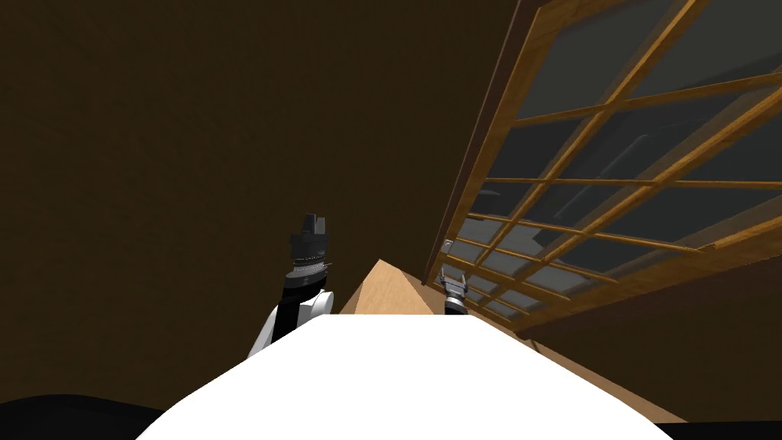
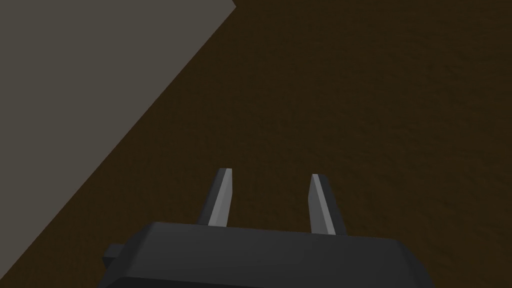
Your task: Pull the door open
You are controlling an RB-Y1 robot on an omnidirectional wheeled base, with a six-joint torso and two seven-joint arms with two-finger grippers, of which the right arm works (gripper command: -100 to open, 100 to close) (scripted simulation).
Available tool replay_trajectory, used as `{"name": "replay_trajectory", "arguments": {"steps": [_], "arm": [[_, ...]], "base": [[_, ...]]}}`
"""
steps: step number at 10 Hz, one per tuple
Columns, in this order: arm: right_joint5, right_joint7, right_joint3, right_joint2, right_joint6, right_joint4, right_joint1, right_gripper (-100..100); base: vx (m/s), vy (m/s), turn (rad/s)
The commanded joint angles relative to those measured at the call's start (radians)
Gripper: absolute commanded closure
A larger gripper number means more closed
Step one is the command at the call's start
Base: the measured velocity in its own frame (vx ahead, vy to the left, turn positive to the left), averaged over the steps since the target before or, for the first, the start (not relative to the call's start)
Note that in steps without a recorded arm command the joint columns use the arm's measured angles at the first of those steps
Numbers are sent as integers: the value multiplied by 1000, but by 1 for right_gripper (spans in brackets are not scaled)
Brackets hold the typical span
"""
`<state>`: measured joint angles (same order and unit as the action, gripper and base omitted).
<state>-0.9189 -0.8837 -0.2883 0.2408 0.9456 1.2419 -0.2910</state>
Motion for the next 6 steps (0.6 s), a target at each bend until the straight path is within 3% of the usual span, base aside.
{"name": "replay_trajectory", "arguments": {"steps": [1,3,6], "arm": [[-29,-26,-6,7,15,-29,4,-100],[-76,-63,-17,16,38,-75,12,-100],[-106,-87,-24,21,53,-105,18,-100]], "base": [[98,-46,96],[99,-45,130],[82,-35,59]]}}
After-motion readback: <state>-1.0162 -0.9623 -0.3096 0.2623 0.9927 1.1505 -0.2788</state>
